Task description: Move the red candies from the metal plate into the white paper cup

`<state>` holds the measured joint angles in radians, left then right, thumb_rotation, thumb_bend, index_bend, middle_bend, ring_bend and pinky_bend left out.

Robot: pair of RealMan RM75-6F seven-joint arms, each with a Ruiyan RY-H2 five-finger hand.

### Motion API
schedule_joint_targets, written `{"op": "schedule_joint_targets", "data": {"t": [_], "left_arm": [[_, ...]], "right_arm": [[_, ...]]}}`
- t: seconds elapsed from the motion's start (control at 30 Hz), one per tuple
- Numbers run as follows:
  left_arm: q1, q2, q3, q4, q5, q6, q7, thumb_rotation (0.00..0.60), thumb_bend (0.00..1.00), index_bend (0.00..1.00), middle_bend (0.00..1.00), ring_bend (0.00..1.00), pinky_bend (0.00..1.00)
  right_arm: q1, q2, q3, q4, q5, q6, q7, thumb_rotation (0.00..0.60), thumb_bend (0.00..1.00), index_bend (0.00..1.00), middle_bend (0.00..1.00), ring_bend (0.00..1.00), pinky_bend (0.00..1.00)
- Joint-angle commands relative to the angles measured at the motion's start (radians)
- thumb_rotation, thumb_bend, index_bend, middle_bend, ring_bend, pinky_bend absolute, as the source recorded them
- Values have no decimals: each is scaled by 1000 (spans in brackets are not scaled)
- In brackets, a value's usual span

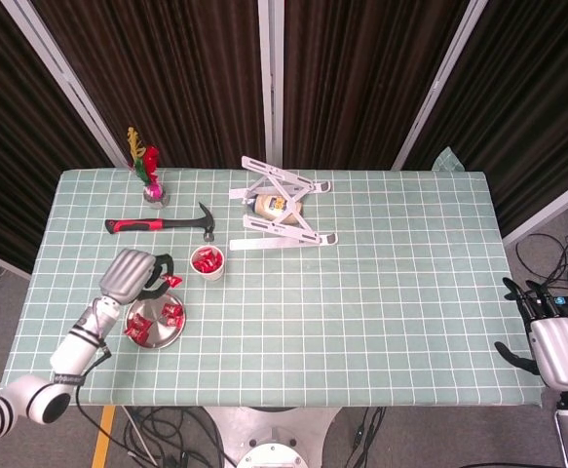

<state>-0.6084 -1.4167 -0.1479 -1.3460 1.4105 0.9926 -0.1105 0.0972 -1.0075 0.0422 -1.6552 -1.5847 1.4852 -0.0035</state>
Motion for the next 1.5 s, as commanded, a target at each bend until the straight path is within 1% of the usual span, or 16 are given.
{"op": "schedule_joint_targets", "data": {"t": [0.03, 0.1, 0.27, 0.5, 0.63, 0.8, 0.87, 0.93, 1.0, 1.1, 1.2, 1.27, 1.33, 1.4, 1.43, 1.5], "left_arm": [[-73, -31, -50, 22, -52, -80, 24, 600, 410, 626, 952, 961, 1000], [-106, -55, -66, 52, -80, -116, 42, 600, 410, 620, 952, 962, 1000], [-162, -119, -93, 121, -133, -165, 65, 600, 409, 611, 953, 962, 1000], [-198, -154, -84, 159, -169, -204, 115, 600, 406, 575, 952, 962, 1000], [-203, -159, -74, 161, -188, -217, 134, 600, 404, 540, 948, 962, 1000], [-199, -142, -57, 145, -199, -210, 175, 600, 404, 467, 938, 959, 1000], [-196, -125, -50, 127, -205, -210, 193, 600, 404, 433, 934, 959, 1000], [-191, -103, -44, 103, -216, -210, 212, 600, 404, 375, 926, 956, 1000], [-178, -80, -46, 75, -223, -186, 221, 600, 404, 335, 918, 952, 1000], [-127, -35, -57, 13, -221, -89, 208, 600, 402, 310, 898, 933, 1000], [-58, 19, -50, -39, -193, 30, 194, 600, 377, 308, 828, 853, 999], [1, 43, -28, -45, -163, 119, 185, 600, 348, 307, 753, 756, 931], [53, 61, -5, -38, -154, 183, 196, 600, 322, 307, 649, 592, 728], [112, 81, 22, -37, -141, 258, 215, 600, 303, 307, 532, 442, 557], [137, 87, 33, -38, -131, 292, 219, 600, 297, 307, 471, 383, 494], [193, 98, 57, -38, -105, 369, 216, 600, 291, 307, 389, 302, 403]], "right_arm": [[0, 0, -1, 0, -1, 0, -1, 600, 101, 84, 290, 115, 392], [-1, 1, -2, -1, -2, 1, -3, 600, 101, 84, 290, 115, 392], [-2, -1, -3, -2, 0, 0, -6, 600, 101, 84, 290, 115, 392], [-3, -2, -2, 0, 5, 1, -6, 600, 101, 84, 290, 115, 392], [-4, -2, -2, 1, 5, 1, -4, 600, 101, 84, 290, 115, 393], [-4, -2, -2, 2, 6, 2, -2, 600, 101, 84, 292, 115, 393], [-4, -2, -2, 2, 5, 2, -2, 600, 101, 84, 292, 115, 393], [-3, -3, -2, 2, 3, 2, -2, 600, 101, 84, 292, 115, 394], [-2, -5, -2, 2, 0, 4, 1, 600, 101, 84, 292, 115, 394], [-4, -3, -1, 6, 1, 8, 5, 600, 101, 84, 292, 115, 394], [-7, -1, 3, 14, 5, 15, 13, 600, 101, 84, 292, 115, 393], [-9, -4, 7, 27, 9, 22, 20, 600, 101, 84, 289, 114, 379], [-12, -10, 9, 44, 14, 26, 25, 600, 101, 84, 280, 105, 343], [-13, -14, 10, 59, 22, 23, 35, 600, 101, 84, 263, 76, 290], [-12, -16, 10, 64, 23, 22, 40, 600, 101, 82, 252, 58, 265], [-11, -21, 11, 76, 20, 23, 51, 600, 101, 74, 229, 32, 230]]}}
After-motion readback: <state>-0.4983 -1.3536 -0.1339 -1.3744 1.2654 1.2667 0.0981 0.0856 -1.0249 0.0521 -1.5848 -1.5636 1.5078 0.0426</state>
